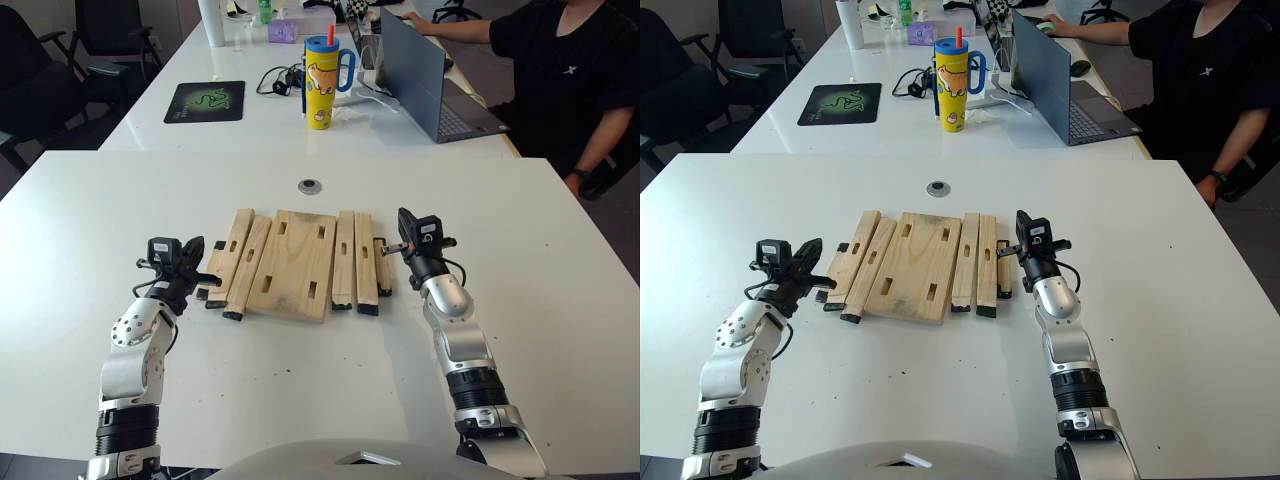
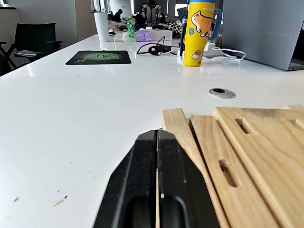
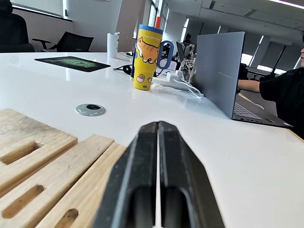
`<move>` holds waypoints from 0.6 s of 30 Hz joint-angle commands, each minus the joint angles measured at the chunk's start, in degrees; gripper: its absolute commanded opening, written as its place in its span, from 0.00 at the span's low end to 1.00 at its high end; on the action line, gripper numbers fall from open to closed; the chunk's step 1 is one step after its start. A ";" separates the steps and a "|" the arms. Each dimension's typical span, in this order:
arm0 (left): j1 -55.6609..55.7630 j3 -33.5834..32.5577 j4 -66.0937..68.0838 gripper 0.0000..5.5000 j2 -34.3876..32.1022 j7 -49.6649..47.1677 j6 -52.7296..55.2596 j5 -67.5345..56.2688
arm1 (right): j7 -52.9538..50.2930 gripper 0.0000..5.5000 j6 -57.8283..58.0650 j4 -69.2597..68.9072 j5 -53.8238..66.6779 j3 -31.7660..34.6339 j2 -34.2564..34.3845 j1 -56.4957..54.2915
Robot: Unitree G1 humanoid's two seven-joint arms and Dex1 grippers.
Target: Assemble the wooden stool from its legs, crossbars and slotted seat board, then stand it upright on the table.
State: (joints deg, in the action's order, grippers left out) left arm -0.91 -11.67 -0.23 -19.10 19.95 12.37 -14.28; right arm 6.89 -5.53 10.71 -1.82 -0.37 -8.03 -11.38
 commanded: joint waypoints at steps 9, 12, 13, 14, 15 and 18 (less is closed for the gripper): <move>-5.09 3.37 3.42 0.00 -3.26 6.22 -1.82 3.13 | 0.15 0.00 0.02 0.89 0.05 0.32 -0.57 -2.17; -6.12 4.86 2.89 0.00 -3.48 7.10 -1.75 4.02 | 0.23 0.00 0.07 0.77 0.14 0.30 -0.57 -2.24; -6.35 5.25 2.85 0.00 -3.54 7.35 -1.66 4.17 | 0.26 0.00 0.12 0.67 0.16 0.27 -0.55 -2.21; -6.60 5.63 2.74 0.00 -3.54 7.54 -1.61 4.37 | 0.36 0.00 0.17 0.65 0.20 0.24 -0.56 -2.28; -6.76 5.94 2.69 0.00 -3.54 7.70 -1.61 4.51 | 0.41 0.00 0.22 0.58 0.22 0.21 -0.55 -2.29; -7.01 7.04 1.98 0.00 -3.32 7.93 -1.65 4.83 | 0.59 0.00 0.30 0.59 0.30 0.19 -0.57 -2.43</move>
State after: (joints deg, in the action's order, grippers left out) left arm -6.56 -6.58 1.80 -22.25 27.10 9.48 -10.52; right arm 7.04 -5.53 11.63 -1.76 -0.37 -8.29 -12.68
